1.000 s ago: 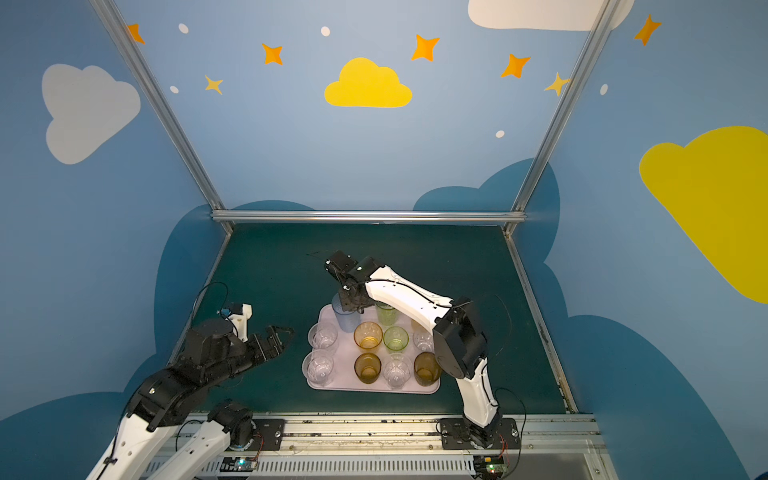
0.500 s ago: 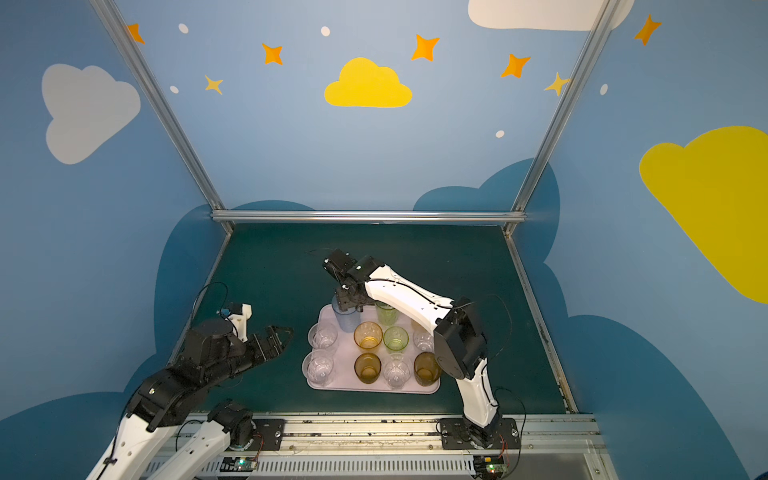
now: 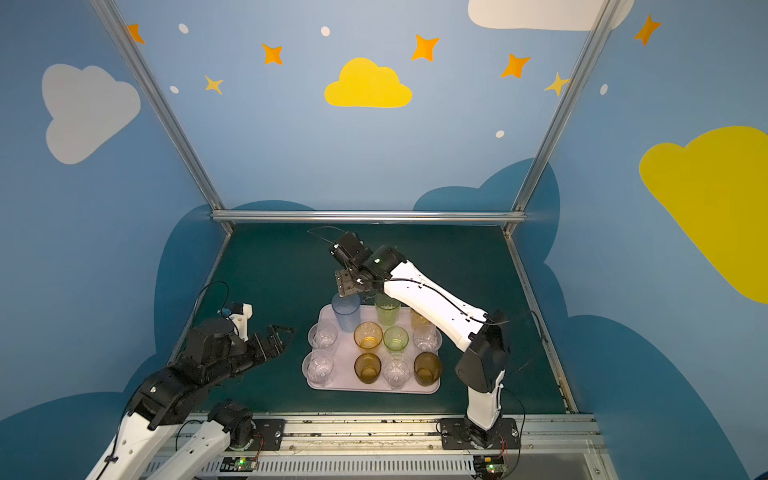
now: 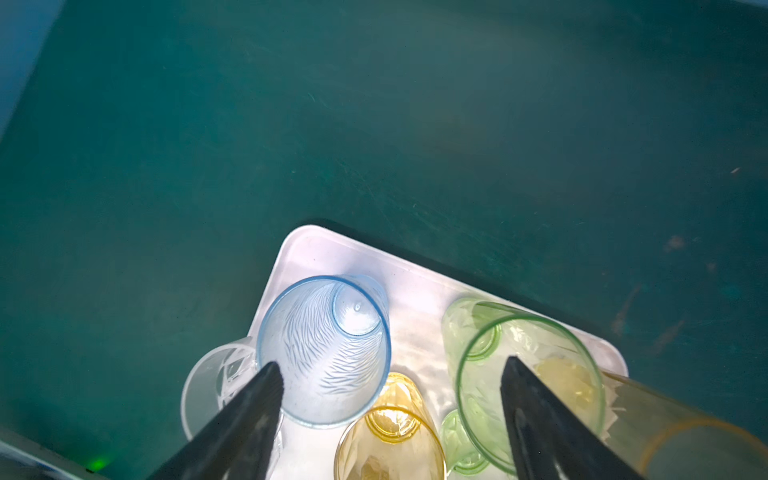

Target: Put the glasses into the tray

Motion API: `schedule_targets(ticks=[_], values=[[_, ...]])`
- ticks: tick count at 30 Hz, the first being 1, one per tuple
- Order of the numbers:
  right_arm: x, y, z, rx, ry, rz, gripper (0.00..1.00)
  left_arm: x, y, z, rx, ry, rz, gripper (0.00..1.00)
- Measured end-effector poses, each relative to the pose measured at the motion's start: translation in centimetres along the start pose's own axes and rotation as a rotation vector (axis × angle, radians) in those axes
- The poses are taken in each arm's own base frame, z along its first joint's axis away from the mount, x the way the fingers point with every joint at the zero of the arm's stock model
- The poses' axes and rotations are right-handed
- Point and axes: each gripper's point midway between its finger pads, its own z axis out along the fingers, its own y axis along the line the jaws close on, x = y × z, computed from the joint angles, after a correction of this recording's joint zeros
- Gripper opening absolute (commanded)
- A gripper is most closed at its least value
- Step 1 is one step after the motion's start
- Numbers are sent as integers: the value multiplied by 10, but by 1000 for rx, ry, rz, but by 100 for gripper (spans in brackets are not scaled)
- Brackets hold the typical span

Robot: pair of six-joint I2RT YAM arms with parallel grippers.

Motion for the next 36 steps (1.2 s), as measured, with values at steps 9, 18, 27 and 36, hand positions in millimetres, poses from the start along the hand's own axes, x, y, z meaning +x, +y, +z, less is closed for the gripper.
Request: schedule_targets(ticks=[9, 18, 27, 36], values=[[-2, -31, -51, 21, -113, 11, 84, -5, 0, 11, -26, 3, -2, 100], [16, -93, -92, 67, -234, 87, 85, -24, -4, 24, -69, -35, -1, 100], [43, -173, -124, 163, -348, 208, 86, -59, -1, 34, -133, -189, -10, 100], [58, -217, -162, 237, -466, 255, 87, -97, 1, 21, -181, -388, 6, 100]])
